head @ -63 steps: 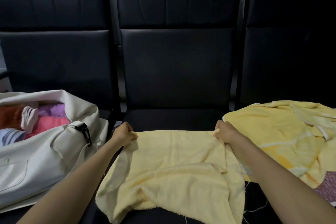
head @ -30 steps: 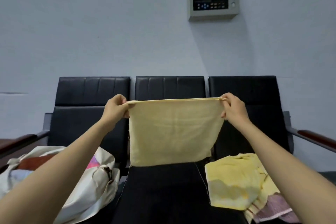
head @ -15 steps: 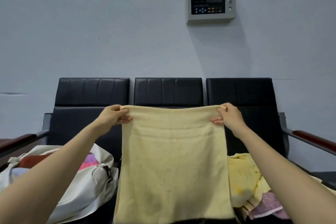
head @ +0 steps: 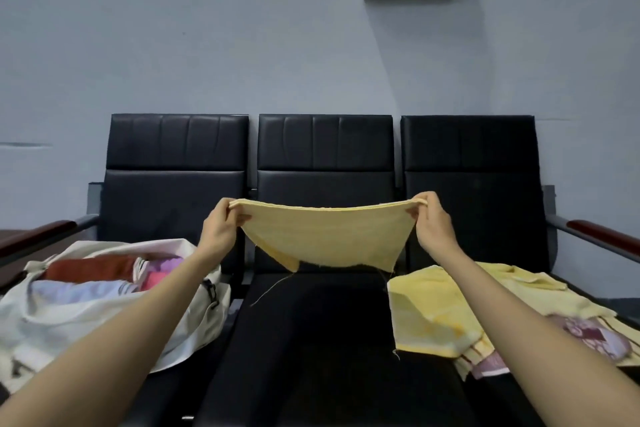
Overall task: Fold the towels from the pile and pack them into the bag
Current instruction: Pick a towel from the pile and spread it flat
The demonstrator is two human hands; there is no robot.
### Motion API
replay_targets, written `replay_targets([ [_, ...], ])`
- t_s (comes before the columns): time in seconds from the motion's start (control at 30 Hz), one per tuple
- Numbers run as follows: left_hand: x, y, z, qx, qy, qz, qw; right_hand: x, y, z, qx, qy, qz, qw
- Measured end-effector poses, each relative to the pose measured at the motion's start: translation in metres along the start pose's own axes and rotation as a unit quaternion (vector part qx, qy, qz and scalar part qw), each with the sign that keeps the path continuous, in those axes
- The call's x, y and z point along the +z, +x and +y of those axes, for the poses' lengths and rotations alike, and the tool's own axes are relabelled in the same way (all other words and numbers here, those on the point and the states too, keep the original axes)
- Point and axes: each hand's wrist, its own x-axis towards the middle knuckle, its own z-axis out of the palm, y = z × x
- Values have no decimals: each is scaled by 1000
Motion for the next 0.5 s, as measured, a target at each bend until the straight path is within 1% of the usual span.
replay_targets([
  [0.1, 4, -27, -37, -30, 68, -31, 997, 12, -24, 31, 27, -51, -45, 997],
  [0.27, 12, -68, -84, -68, 158, -100, 980, 35, -58, 84, 117, -79, -105, 984],
  [0.37, 13, -77, -108, -88, 196, -114, 970, 44, -69, 104, 134, -90, -145, 976],
  [0.5, 22, -82, -139, -116, 201, -107, 967, 55, -72, 130, 141, -111, -170, 969],
])
